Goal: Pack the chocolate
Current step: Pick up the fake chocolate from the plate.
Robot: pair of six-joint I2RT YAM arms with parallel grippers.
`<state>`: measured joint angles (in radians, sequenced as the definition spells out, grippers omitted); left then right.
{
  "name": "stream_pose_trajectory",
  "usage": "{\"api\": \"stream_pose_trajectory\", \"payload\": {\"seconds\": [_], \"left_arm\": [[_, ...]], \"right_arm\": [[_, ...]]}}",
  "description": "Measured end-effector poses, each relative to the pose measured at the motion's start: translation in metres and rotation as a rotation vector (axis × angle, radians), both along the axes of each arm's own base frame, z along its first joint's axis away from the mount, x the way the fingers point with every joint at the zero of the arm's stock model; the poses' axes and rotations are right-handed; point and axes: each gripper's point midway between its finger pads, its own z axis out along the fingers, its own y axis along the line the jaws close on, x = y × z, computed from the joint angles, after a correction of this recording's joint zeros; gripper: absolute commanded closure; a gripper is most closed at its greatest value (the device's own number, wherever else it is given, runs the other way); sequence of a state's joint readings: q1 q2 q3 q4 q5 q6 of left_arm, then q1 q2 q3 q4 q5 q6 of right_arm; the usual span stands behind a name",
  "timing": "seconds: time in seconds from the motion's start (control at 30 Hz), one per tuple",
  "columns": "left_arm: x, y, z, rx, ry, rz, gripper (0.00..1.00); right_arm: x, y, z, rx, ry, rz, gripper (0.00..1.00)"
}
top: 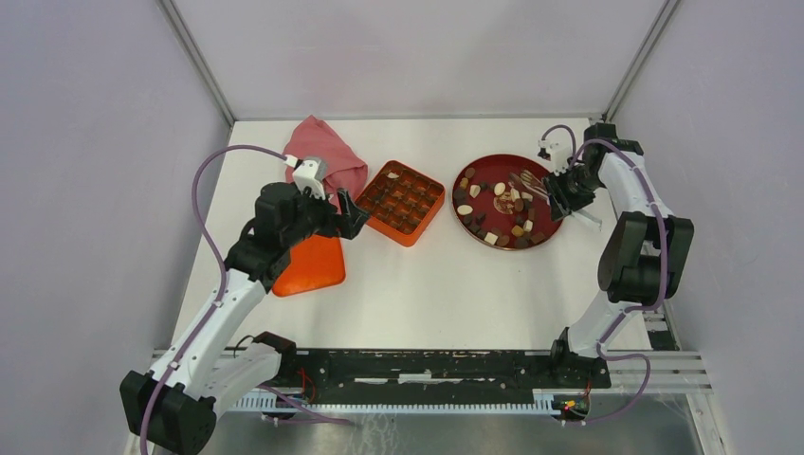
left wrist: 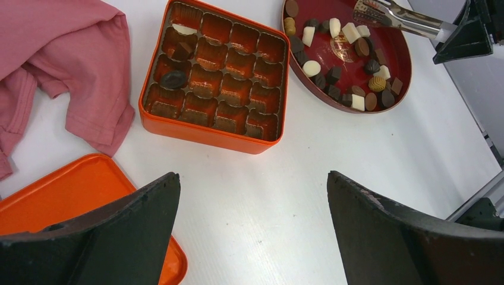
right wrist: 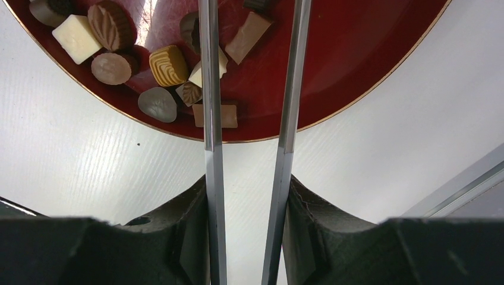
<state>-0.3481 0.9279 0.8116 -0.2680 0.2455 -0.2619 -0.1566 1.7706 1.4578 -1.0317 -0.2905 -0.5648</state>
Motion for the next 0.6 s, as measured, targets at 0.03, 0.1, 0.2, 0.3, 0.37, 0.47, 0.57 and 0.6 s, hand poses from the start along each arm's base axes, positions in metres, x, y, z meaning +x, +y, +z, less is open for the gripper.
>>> {"api": "stream_pose_trajectory", "payload": {"seconds": [0.03,0.1,0.2,0.3,0.37,0.47,0.57,0.6], "left_arm": [[0.000,0.000,0.000,0.000,-0.001,0.000,0.02],[0.000,0.001,0.001,-0.001,-0.002,0.002,0.02],[0.000,0.001,0.001,-0.001,-0.002,0.003,0.02],[0.000,0.001,0.001,-0.002,-0.002,0.003,0.03],[0.000,0.001,0.001,-0.004,-0.001,-0.002,0.03],[-0.001,0.000,0.001,-0.008,0.000,-0.008,0.03],[-0.001,0.001,0.002,-0.010,-0.002,-0.008,0.03],[-0.001,0.001,0.002,-0.011,-0.003,-0.008,0.03]], "right_arm": [[0.000,0.000,0.000,-0.003,0.001,-0.001,0.56],[0.000,0.001,-0.001,-0.008,0.003,0.000,0.57],[-0.003,0.002,-0.006,-0.014,0.016,0.003,0.57],[-0.007,0.002,-0.012,-0.021,0.038,0.004,0.57],[-0.010,0.003,-0.015,-0.023,0.051,0.005,0.56],[-0.013,0.003,-0.018,-0.029,0.061,0.005,0.57],[-0.014,0.002,-0.021,-0.039,0.065,0.006,0.57],[-0.015,0.001,-0.022,-0.044,0.068,0.005,0.56]]}}
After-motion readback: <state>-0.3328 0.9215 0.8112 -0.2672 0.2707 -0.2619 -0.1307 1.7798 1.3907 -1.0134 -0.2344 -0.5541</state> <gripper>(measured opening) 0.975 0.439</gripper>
